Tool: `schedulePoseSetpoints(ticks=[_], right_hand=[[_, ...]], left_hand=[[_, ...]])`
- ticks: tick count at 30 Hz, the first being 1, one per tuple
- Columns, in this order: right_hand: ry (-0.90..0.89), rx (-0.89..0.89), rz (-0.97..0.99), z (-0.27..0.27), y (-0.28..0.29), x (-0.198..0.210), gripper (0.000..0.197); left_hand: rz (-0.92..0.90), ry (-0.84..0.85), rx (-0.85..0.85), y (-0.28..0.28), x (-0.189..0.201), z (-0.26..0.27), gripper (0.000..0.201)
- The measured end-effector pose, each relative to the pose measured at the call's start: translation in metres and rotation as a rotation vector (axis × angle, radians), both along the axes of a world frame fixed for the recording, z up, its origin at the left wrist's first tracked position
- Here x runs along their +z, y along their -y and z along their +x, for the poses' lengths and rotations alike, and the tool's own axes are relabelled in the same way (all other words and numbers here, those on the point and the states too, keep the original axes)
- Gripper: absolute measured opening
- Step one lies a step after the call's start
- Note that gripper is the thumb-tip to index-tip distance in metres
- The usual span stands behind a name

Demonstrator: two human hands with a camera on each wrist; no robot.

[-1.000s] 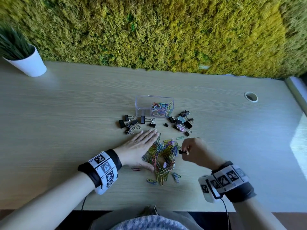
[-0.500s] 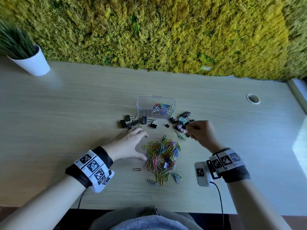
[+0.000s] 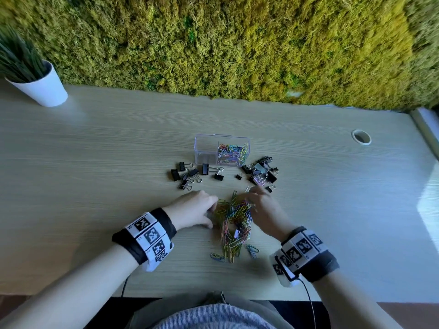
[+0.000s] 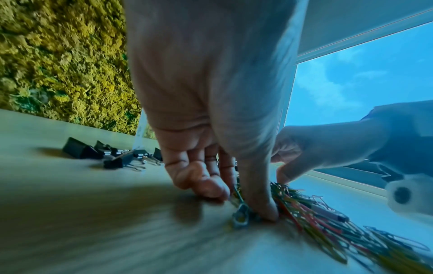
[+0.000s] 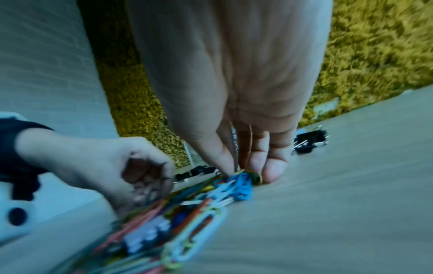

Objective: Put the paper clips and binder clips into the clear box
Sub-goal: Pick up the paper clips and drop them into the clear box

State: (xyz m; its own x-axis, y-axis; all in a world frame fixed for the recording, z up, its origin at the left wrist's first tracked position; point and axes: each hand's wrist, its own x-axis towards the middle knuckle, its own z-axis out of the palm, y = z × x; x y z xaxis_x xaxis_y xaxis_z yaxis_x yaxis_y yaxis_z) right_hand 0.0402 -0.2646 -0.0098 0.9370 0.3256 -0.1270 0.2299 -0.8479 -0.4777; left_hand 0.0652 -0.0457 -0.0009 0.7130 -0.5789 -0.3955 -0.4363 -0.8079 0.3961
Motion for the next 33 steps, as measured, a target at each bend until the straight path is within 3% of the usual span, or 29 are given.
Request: schedulePoseSetpoints(ticks=[2, 5, 8, 11, 14, 17, 20, 23, 27, 30, 33], right_hand=[[-0.011, 0.069, 0.049, -0.003, -0.010, -0.001, 0.044], [0.028, -0.025, 0.090, -0.001, -0.011, 0.004, 0.036], [-0.031, -0.132, -0.040, 0.002, -0.001, 0.006, 0.050], [-0.085, -0.006, -0.145, 0.002, -0.009, 0.004, 0.057], [-0.131, 0.058, -0.101, -0.001, -0.025, 0.004, 0.054], [-0.076, 0.052, -0.087, 0.005, -0.032, 0.011, 0.070], [-0.056, 0.066, -0.202, 0.018, -0.035, 0.016, 0.097], [-0.043, 0.159, -0.275, 0.022, -0.041, 0.013, 0.106], [-0.052, 0.226, -0.235, 0.017, -0.044, 0.004, 0.078], [-0.037, 0.209, -0.159, 0.017, -0.044, 0.006, 0.044], [-0.050, 0.167, -0.117, 0.020, -0.043, 0.005, 0.036]], left_hand=[[-0.030, 0.036, 0.021, 0.004, -0.002, 0.005, 0.034], [-0.102, 0.063, 0.074, 0.003, -0.005, 0.010, 0.030], [-0.199, 0.111, 0.146, -0.009, -0.002, 0.015, 0.025], [-0.249, 0.234, 0.244, -0.023, 0.007, 0.030, 0.023], [-0.289, 0.355, 0.337, -0.037, 0.020, 0.050, 0.021], [-0.336, 0.486, 0.387, -0.047, 0.032, 0.066, 0.021], [-0.343, 0.586, 0.406, -0.050, 0.038, 0.080, 0.030], [-0.266, 0.546, 0.408, -0.048, 0.033, 0.092, 0.060], [-0.168, 0.435, 0.380, -0.044, 0.024, 0.099, 0.090], [-0.142, 0.394, 0.350, -0.041, 0.021, 0.100, 0.088], [-0.181, 0.399, 0.370, -0.039, 0.016, 0.100, 0.075]])
